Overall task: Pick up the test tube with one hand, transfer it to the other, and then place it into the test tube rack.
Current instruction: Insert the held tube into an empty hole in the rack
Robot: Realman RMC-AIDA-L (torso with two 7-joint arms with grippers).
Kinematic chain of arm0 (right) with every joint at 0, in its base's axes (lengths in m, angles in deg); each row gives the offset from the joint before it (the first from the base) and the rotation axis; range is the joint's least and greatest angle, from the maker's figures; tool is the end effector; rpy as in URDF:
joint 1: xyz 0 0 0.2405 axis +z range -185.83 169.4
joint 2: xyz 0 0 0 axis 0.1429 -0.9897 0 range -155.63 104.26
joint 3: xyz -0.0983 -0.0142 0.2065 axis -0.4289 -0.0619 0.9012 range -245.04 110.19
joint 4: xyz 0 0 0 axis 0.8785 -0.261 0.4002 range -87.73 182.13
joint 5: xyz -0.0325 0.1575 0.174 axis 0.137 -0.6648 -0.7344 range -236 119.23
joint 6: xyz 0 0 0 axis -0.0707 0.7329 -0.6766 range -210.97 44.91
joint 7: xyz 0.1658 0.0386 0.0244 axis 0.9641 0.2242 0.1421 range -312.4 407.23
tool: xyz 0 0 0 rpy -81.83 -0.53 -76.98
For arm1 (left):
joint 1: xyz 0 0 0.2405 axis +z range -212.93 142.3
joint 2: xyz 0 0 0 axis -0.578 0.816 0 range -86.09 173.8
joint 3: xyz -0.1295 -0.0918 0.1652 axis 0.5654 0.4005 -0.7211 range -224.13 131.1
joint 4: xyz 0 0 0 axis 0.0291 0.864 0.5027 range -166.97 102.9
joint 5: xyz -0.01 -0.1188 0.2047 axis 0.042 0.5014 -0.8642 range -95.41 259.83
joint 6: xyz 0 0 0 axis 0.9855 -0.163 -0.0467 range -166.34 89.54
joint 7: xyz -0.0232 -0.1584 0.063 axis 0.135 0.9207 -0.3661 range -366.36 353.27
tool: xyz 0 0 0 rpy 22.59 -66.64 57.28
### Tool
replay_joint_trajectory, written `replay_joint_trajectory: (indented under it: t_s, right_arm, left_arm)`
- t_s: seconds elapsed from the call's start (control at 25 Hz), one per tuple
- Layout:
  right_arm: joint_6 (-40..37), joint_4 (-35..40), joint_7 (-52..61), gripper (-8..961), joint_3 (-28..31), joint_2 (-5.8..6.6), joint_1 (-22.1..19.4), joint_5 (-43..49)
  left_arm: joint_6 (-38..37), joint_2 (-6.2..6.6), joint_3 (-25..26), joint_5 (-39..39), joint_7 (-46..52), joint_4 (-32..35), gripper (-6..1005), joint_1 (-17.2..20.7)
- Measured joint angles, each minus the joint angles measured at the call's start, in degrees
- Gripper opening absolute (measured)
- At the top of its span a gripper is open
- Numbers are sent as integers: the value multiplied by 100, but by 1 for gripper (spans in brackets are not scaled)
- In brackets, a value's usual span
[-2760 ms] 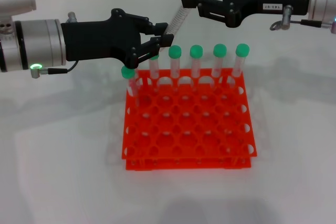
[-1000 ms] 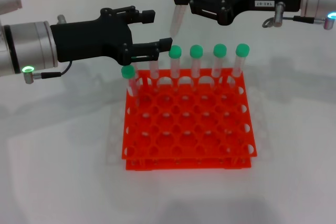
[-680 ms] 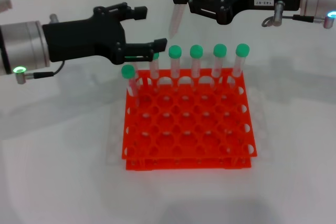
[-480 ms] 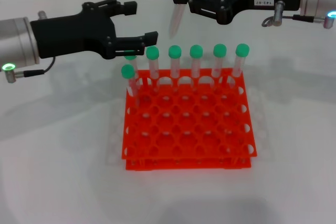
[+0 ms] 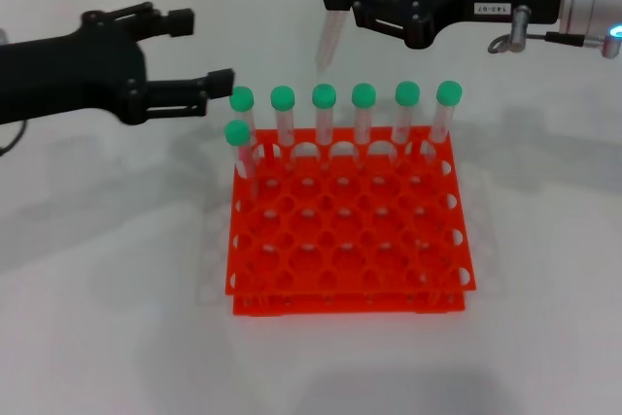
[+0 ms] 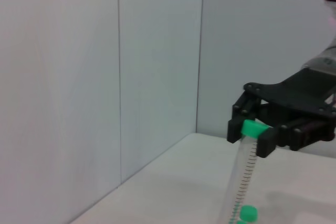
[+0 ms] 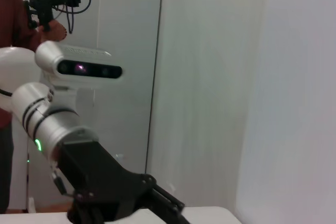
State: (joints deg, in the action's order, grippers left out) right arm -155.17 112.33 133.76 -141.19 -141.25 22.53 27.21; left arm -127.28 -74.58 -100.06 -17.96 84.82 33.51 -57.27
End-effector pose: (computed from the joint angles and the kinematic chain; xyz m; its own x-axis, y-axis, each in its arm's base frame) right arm 0.0780 0.3990 0.0202 0.8331 0.1075 -0.5426 -0.0962 -0.9378 -0.3335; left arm -0.1849 0.3617 0.0588 0.8407 0.1459 0.5215 0.3312 -0.9005 -0.2820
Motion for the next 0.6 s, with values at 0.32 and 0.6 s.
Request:
replay_joint_trajectory:
  t_s: [0.32,0.6]
  right_arm:
    - [-13,20,6,266,-129,0,-110,-126]
    - [-17,20,6,266,-269,-1,-158,-247]
  left_arm:
    - [-478,97,59,-379,724,1222,885,643]
    - [-1329,156,709,-764,1022,1506,884,654]
